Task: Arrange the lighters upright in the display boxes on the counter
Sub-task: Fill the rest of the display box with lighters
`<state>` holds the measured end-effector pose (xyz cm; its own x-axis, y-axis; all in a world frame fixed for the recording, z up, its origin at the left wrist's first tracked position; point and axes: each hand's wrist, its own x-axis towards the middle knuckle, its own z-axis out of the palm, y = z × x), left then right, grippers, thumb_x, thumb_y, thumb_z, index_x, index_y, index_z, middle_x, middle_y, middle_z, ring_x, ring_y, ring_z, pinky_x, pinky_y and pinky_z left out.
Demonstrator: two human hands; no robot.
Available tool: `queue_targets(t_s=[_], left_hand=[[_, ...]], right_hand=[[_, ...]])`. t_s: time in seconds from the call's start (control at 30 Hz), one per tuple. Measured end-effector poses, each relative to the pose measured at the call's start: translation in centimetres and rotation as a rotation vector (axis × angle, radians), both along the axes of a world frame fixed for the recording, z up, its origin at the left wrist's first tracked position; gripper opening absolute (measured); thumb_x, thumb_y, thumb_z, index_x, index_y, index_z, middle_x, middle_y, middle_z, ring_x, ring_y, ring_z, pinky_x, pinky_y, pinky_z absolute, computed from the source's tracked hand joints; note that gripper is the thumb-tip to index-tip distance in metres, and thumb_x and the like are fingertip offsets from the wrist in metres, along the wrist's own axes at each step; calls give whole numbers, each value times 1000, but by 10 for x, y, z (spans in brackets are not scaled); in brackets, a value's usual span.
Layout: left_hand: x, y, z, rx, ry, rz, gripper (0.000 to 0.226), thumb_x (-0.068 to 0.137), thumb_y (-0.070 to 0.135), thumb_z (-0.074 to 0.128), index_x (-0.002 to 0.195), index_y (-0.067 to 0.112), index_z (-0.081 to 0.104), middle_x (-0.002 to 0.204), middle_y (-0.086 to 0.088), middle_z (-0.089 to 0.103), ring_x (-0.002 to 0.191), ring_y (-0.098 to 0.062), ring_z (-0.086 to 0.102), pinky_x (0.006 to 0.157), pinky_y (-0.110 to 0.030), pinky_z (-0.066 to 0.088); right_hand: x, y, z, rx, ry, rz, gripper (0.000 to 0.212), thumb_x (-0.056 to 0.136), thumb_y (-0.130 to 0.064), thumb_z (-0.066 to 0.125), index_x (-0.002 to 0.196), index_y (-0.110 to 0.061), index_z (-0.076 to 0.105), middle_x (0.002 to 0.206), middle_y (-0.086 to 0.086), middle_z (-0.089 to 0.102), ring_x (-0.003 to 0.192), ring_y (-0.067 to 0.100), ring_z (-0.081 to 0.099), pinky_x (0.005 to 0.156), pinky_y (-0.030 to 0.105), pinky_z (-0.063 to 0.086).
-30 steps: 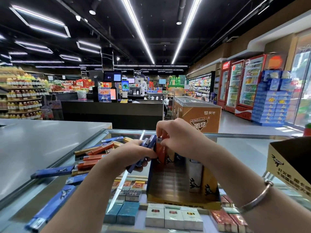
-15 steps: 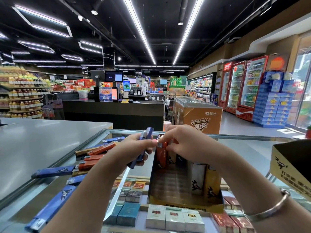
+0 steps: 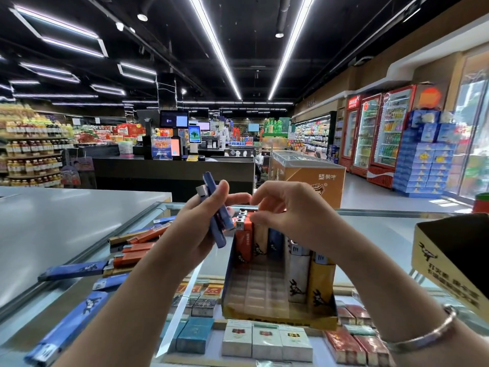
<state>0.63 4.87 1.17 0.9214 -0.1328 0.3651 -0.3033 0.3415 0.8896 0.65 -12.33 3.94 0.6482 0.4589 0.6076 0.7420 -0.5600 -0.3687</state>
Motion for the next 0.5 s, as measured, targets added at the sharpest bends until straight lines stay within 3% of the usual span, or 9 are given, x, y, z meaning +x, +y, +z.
queue_targets(t_s=[0.1,0.23,0.4,0.5], left_hand=[[2,0,-1,-65,24,-68,21,70,32,59,67,18,75,78,-4,71,69,-13,67,62,-24,55],[7,2,-5,-137,44,-119,20,70,17,63,89,12,66,73,-5,68,70,-16,68,60,-26,55],[11,4,-7,-67,-30,-120,19,65,6,71,76,21,73,80,-5,70,76,-18,69,66,-28,56],[13,2,-7,-118,-51,-114,15,66,3,66,76,14,69,82,-9,72,79,-20,70,65,-25,55]], right_hand=[[-5,3,1,-43,-22,16,18,75,-27,75,86,-24,61,73,-7,66,66,5,62,68,29,55],[-7,3,2,-57,44,15,25,74,-31,75,84,-27,53,70,-6,65,61,3,58,60,20,48],[-5,6,0,-5,134,34,29,79,-13,71,92,-22,48,77,3,67,68,18,63,65,33,54],[-5,4,2,14,97,3,26,81,-9,67,87,-24,47,78,0,63,67,14,60,63,26,52]])
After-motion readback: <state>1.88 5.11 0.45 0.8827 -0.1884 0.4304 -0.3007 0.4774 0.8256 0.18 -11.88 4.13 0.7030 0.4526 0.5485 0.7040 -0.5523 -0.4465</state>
